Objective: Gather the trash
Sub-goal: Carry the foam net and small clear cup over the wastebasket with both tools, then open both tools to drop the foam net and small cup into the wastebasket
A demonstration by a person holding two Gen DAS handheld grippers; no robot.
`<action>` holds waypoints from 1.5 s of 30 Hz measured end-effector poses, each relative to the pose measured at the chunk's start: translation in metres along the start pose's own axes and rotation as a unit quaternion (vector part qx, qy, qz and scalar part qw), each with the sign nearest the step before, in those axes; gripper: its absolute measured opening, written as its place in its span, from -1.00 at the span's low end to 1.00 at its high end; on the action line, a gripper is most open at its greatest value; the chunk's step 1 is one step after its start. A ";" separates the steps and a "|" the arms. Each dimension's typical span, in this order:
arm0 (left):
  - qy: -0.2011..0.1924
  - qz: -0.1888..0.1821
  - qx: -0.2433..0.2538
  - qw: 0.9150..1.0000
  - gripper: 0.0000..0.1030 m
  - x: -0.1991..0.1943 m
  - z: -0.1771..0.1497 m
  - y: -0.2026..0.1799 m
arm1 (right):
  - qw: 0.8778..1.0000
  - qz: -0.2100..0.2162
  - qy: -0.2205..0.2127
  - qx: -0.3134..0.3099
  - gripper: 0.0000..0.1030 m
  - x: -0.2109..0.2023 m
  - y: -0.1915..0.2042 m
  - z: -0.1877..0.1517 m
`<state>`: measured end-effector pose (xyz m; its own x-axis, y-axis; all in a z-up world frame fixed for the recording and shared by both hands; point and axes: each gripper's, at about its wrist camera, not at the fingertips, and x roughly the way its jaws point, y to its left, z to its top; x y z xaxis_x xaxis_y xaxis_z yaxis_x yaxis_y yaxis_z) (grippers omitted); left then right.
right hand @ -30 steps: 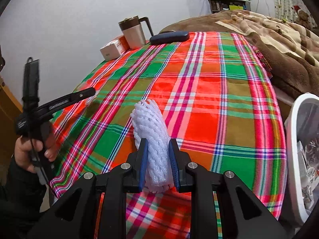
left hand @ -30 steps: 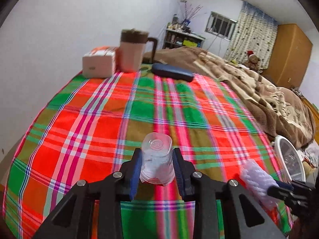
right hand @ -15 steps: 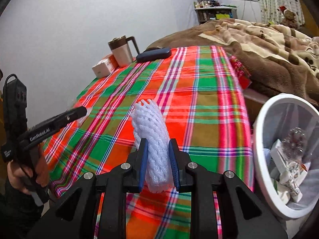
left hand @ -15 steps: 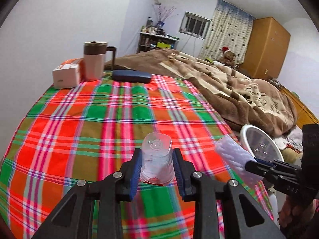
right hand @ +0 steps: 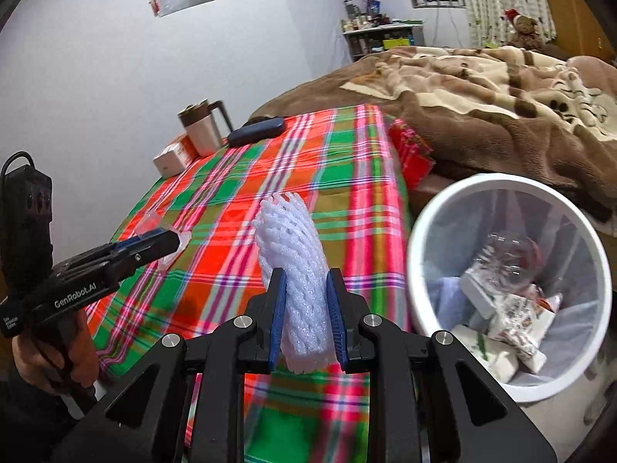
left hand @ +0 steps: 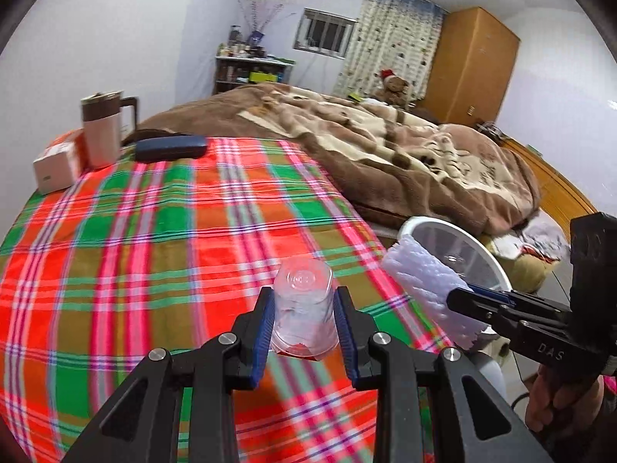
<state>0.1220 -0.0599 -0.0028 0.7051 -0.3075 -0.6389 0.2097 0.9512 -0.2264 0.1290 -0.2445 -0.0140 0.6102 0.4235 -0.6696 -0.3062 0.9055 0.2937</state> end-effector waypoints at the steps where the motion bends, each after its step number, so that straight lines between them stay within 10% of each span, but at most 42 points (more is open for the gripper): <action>1: 0.002 -0.005 0.004 1.000 -0.39 0.002 0.001 -0.006 | 1.000 -0.003 -0.002 0.003 -0.57 -0.002 -0.003 -0.001; 45: 0.112 -0.141 0.096 0.979 -0.38 0.142 0.013 -0.158 | 0.980 -0.124 -0.017 0.158 -0.56 -0.035 -0.140 -0.017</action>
<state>0.1976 -0.2539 -0.0482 0.4381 -0.5366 -0.7212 0.5140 0.8077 -0.2887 0.1379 -0.3869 -0.0438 0.6623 0.1856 -0.7258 0.0917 0.9414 0.3245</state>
